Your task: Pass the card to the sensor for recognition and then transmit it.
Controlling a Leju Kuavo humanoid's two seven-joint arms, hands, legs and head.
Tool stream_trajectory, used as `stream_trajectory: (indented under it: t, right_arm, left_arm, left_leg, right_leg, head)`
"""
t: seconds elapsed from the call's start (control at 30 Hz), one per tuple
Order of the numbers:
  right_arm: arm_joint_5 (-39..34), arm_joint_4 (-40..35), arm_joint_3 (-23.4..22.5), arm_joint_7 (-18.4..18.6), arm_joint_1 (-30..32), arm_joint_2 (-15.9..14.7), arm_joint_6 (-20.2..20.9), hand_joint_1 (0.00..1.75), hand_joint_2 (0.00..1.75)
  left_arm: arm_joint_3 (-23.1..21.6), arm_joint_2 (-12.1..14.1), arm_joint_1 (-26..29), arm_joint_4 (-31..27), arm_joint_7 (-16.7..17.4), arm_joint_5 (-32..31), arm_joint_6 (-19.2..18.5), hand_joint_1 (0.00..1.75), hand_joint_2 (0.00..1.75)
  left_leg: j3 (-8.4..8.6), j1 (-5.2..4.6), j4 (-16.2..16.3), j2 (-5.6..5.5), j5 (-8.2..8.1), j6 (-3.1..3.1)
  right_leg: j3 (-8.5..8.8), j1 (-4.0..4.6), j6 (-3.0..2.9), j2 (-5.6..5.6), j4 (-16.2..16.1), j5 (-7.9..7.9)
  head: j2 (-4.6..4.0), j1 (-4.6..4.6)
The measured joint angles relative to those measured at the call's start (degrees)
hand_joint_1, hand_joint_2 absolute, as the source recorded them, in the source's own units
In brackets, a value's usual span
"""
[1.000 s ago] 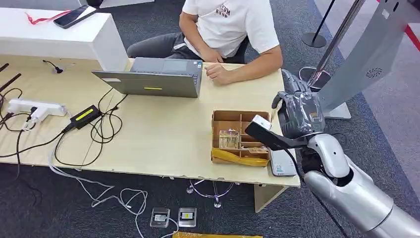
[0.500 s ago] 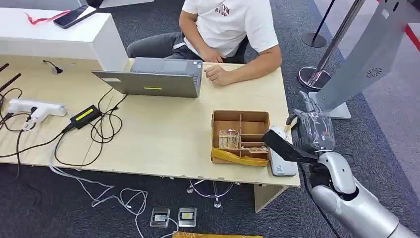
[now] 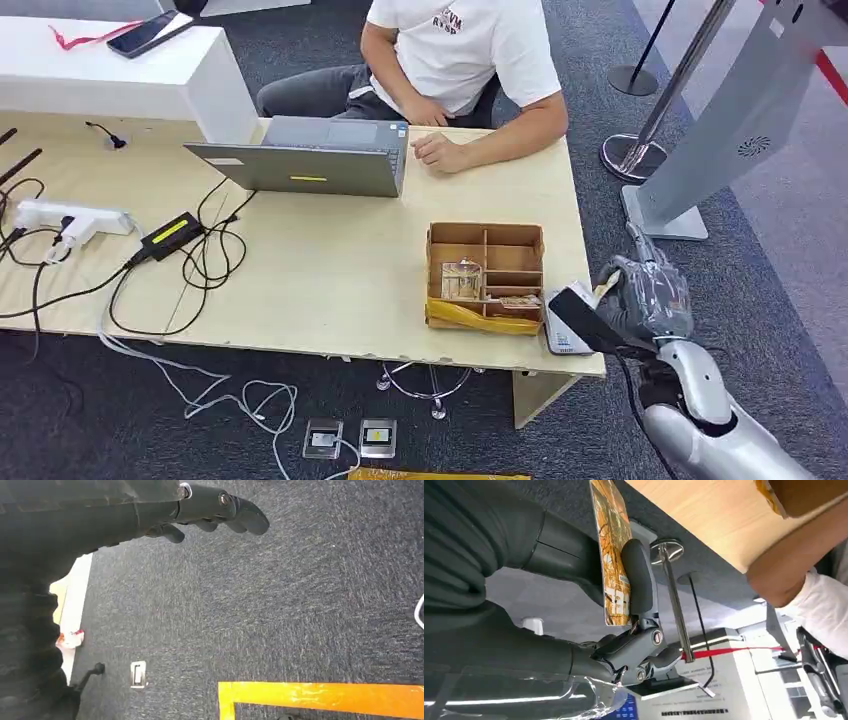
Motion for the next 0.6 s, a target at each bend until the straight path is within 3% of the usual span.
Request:
stream_trajectory:
  t: [0.33,0.6]
  right_arm:
    - [-1.40,3.61,0.02,-1.82,0.62,0.87,0.66,1.75,1.75]
    - [-3.02,8.09,0.70,-4.22,0.75,3.78,1.99,1.75,1.75]
  left_arm:
    - [1.40,0.00,0.01,0.00,0.26,-1.44,-0.02,0.00,1.75]
    - [1.99,0.02,0.16,0.00,1.07,-2.19,0.00,0.00,1.75]
  left_leg:
    - [-0.03,0.00,0.00,-0.01,0.00,0.00]
    - [-0.03,0.02,0.00,-0.01,0.00,0.00]
  right_leg:
    - [0.01,0.00,0.00,0.00,0.00,0.00]
    - [0.01,0.02,0.00,0.00,0.02,0.00]
  head:
    - [0.00,0.02]
    - [0.00,0.02]
